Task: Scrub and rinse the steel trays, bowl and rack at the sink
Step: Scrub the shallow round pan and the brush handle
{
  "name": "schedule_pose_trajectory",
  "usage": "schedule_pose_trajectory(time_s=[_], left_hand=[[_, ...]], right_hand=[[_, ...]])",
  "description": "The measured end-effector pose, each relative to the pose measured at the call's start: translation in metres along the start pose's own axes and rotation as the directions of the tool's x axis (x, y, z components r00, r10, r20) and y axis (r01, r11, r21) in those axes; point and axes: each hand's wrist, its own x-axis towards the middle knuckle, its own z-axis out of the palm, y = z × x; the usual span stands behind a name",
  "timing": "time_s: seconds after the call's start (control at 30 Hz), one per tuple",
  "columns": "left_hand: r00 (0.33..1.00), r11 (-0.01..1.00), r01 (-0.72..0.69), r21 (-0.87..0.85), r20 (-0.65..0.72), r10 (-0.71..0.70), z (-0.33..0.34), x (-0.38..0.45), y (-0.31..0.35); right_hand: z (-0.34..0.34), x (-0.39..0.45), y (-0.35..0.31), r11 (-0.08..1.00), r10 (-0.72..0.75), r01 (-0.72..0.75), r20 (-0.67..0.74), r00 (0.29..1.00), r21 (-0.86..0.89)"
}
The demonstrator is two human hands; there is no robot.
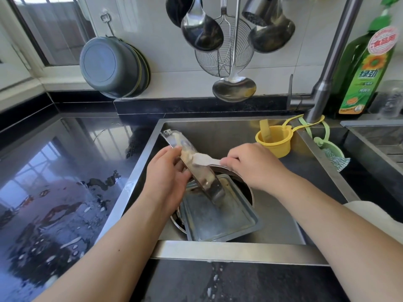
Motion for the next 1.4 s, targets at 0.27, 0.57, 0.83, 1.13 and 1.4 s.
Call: schedule_pose_trajectory(time_s=[0.27, 0.57, 0.83, 1.13, 1.4], left_hand=[[0.982, 0.887, 0.183, 0.424, -0.033, -0.186, 0.008, -0.006, -0.013], [0.981, 0.974, 0.192, 0.118, -0.003, -0.193, 0.009, -0.007, -0.005], [0.990, 0.988, 0.132, -0.078, -0.039, -0.136, 0.000, 0.002, -0.001], [0.990, 0.979, 0.081, 0.190, 0.097, -0.101, 0.004, -0.003, -0.005], [0.994, 0.980, 0.109, 0.168, -0.049, -0.102, 0.004, 0.000, -0.008]], right_hand=[[0.002, -0.005, 0.008, 0.998, 0.069, -0.066, 0.252, 0.965, -0.019], [0.000, -0.001, 0.004, 0.996, 0.065, -0.071, 0.101, 0.993, 0.057], [-0.009, -0.008, 0.020, 0.975, 0.215, -0.186, 0.308, 0.927, -0.122], [0.000, -0.002, 0.003, 0.981, 0.182, -0.190, 0.183, 0.966, 0.029], [-0.003, -0.002, 0.013, 0.980, 0.198, -0.189, 0.175, 0.965, -0.066]])
